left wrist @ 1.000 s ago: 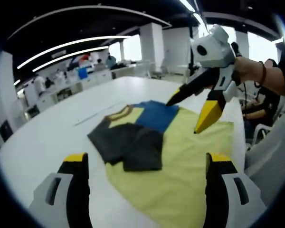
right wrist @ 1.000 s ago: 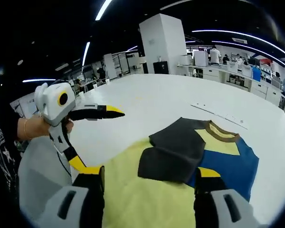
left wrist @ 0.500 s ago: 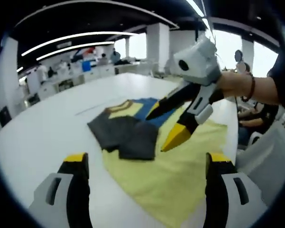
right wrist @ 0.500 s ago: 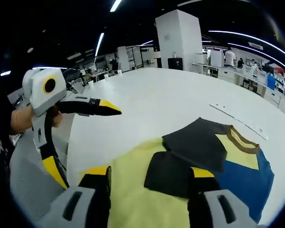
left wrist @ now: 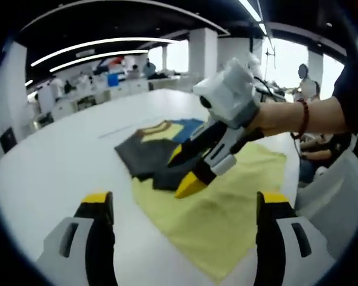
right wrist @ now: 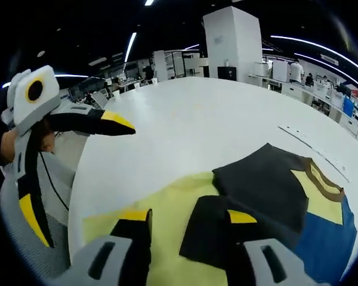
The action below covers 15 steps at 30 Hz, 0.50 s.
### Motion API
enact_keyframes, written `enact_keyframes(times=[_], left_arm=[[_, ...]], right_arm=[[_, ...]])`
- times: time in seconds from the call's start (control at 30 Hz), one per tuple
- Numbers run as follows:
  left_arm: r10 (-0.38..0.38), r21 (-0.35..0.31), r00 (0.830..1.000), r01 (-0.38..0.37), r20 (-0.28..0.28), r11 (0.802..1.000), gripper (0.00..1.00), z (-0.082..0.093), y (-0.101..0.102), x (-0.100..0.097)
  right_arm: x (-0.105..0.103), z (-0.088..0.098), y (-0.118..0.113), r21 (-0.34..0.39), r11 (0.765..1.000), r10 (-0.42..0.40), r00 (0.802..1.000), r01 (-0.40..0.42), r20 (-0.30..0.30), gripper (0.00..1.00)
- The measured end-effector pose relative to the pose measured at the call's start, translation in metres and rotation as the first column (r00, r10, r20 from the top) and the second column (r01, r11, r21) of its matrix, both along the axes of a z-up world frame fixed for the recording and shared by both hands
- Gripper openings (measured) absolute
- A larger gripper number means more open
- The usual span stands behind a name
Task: Fold the garment on the visible template until the final outline fits inside the template.
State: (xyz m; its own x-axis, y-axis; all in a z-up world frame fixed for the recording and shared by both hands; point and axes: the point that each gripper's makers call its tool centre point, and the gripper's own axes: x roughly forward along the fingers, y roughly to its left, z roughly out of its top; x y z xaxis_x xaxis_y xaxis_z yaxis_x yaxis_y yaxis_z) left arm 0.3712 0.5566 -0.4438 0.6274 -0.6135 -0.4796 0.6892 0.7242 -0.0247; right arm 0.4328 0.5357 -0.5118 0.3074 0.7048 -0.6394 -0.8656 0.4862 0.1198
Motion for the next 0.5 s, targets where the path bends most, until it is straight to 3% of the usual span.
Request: enact_keyframes(times=[0.13,0.23,0.37,0.5], left_arm=[[0.013,-0.027,1.0,-0.013,0.012,1.0,0.95,0.005,0.0,0.002],[-0.001,-0.006,1.0,0.001,0.01,1.0,0.95,0.002,0.0,0.0],[-0.011,0.019,1.0,0.011,0.01,1.0,0.94,-0.002,0.0,-0.002],[-0.009,0.009,1.0,0.009,-0.005,1.0,0.93,-0.004,-0.001,-0.003]], right_arm=[[0.003,-0.004,0.005,-0.005,1.0,0.003,1.0,-0.003,0.015,0.38],[0.007,-0.009,0.007,-0.023,1.0,0.011,0.999,-0.01,0.033,0.34],[0.01,-0.022,0.002,-0.126,0.991,0.045,0.995,-0.034,0.087,0.3],[0.01,-0.025,0.003,-0.159,0.987,0.061,0.989,-0.039,0.138,0.24]])
